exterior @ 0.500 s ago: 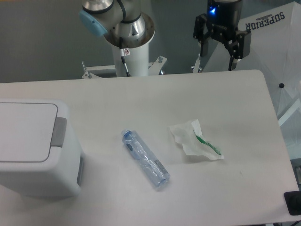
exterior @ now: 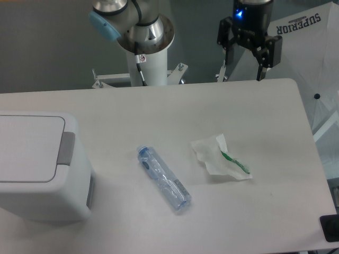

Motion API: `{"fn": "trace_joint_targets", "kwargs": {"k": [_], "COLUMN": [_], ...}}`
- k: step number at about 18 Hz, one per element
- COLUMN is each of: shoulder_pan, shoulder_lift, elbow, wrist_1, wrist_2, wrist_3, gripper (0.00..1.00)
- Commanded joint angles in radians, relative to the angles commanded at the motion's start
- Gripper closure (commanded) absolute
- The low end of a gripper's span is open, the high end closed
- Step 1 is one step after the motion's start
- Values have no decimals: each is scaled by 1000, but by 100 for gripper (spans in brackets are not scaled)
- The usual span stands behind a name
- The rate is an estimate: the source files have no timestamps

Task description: Open the trash can

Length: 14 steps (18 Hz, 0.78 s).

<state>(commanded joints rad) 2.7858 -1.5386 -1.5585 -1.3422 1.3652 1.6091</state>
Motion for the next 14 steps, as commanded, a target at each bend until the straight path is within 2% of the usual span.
{"fn": "trace_joint_targets", "kwargs": {"k": [2, 4, 7, 11, 14], "shoulder_pan": [-28, -46, -97, -146, -216], "shoulder_lift": [-14, -23, -51, -71, -90], "elbow": [3, 0, 15, 38, 40], "wrist_1": [11, 63, 118, 133, 216], "wrist_2": [0, -2, -2, -9, -12], "wrist_3": [-11, -84, -276, -522, -777], "gripper": [0, 0, 0, 0, 0]}}
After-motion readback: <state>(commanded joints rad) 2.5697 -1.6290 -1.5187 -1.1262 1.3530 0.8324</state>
